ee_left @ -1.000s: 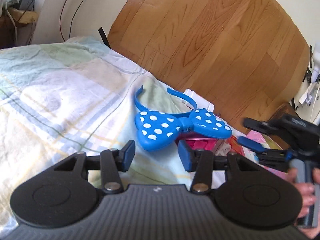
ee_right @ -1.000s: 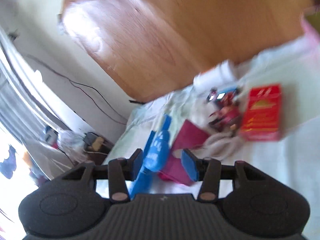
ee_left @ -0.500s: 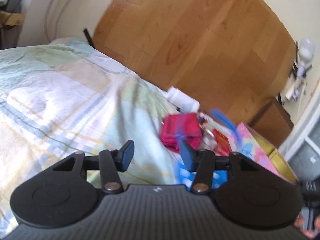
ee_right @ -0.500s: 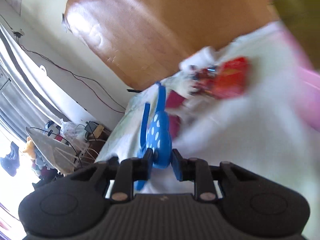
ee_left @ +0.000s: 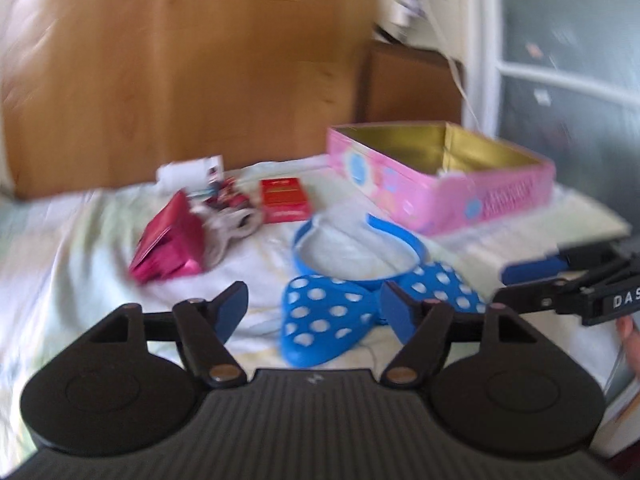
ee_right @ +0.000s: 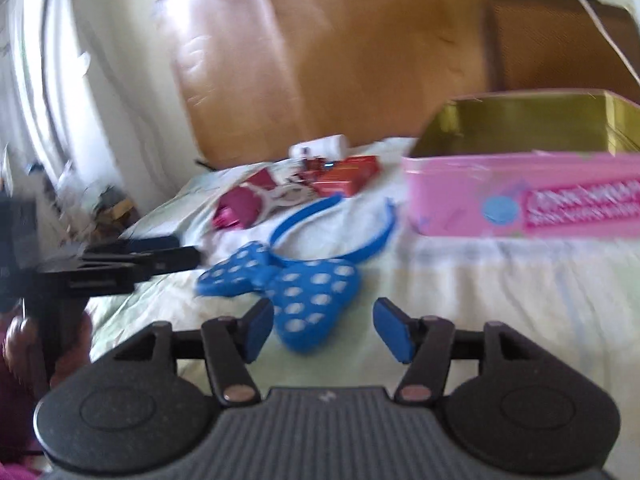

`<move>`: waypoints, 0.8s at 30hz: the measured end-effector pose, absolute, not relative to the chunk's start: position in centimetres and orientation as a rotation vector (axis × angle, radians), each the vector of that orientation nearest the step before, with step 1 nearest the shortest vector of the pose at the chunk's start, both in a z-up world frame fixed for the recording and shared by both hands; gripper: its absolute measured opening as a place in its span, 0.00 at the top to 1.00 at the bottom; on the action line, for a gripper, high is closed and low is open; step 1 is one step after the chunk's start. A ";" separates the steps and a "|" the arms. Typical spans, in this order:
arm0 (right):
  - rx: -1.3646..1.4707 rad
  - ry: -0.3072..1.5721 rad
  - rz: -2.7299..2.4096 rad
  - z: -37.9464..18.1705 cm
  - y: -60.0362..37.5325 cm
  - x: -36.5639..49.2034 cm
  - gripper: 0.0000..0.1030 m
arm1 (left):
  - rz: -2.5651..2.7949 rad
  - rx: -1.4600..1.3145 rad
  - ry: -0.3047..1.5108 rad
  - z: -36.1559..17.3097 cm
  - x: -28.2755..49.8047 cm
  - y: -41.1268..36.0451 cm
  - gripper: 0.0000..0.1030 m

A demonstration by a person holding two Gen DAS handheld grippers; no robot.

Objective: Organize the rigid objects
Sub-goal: 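Grasp the blue polka-dot bow headband with the right gripper and lift, then carry the headband into the pink tin and open the right gripper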

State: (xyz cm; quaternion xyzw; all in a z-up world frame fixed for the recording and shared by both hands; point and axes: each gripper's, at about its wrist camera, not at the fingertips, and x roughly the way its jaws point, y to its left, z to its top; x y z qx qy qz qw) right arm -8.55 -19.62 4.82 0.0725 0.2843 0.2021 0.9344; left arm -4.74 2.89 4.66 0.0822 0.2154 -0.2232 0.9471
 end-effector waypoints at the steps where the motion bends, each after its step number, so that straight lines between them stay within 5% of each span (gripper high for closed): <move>1: 0.113 0.586 0.406 4.7 -18.7 -8.3 0.43 | -0.466 0.193 0.448 4.5 -4.4 2.4 0.21; 13: -0.187 0.606 0.378 3.3 -14.5 -5.8 0.30 | -0.558 0.224 0.629 1.9 -0.2 1.5 0.24; 17: -0.138 0.583 0.391 3.7 -15.3 -5.0 0.50 | -0.495 0.199 0.598 2.4 -0.6 1.9 0.39; 24: -0.140 0.436 0.405 5.8 -15.5 -6.2 0.50 | -0.437 0.150 0.518 5.6 -1.9 2.3 0.40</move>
